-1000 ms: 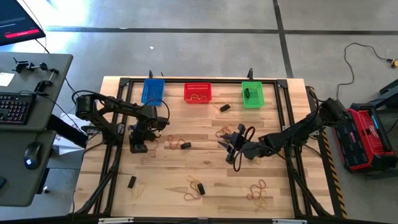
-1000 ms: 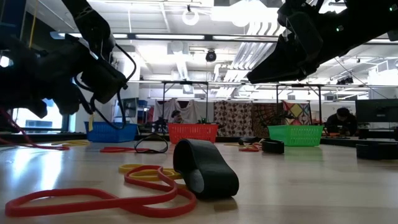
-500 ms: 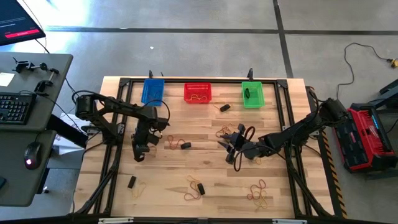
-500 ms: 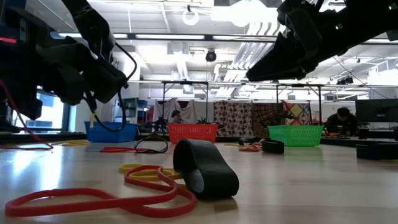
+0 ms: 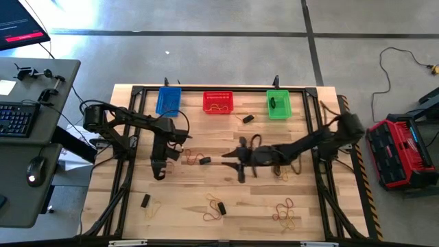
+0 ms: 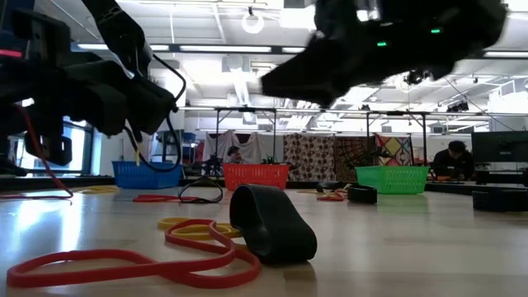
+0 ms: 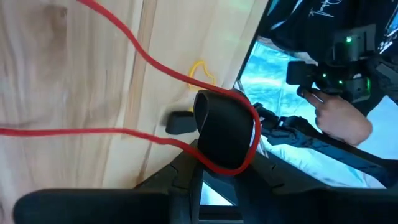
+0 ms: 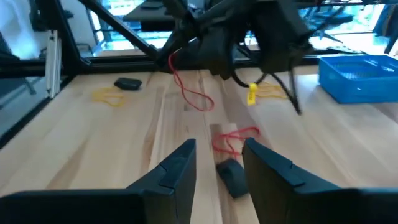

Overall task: Sort rubber bands into baskets
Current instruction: Put the black rubberband into the green bin

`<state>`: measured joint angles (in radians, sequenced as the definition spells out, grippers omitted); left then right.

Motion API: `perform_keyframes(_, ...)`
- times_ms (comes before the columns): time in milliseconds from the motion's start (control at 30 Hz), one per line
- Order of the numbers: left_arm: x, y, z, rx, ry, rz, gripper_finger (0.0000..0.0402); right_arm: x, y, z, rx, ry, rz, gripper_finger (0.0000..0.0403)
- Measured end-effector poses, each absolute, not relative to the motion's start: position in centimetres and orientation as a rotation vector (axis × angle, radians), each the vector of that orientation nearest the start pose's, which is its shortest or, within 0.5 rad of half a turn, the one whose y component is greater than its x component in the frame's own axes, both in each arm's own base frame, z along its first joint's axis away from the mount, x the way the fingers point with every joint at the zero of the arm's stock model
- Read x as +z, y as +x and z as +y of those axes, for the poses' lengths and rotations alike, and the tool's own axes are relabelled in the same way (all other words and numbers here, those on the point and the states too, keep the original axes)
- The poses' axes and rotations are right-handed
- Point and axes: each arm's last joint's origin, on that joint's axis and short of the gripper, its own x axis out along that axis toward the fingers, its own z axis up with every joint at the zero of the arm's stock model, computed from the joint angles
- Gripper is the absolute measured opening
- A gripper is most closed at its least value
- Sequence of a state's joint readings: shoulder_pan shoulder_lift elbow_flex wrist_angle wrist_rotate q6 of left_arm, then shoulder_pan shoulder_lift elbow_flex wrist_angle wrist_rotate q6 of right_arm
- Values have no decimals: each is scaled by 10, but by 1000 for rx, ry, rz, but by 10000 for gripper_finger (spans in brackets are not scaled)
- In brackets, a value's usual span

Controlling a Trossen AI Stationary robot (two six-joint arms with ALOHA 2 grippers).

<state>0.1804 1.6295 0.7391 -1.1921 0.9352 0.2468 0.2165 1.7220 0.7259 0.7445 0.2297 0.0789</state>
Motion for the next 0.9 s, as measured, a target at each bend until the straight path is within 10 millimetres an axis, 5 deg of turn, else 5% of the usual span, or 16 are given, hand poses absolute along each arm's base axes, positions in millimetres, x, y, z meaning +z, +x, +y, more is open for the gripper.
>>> perform_keyframes(333, 138, 201, 13, -671, -904, 1629, 69, 165, 407, 67, 99, -23, 356, 149)
perform_keyframes(900, 132, 217, 16, -654, -827, 1494, 69, 136, 480, 64, 145, -4, 392, 151)
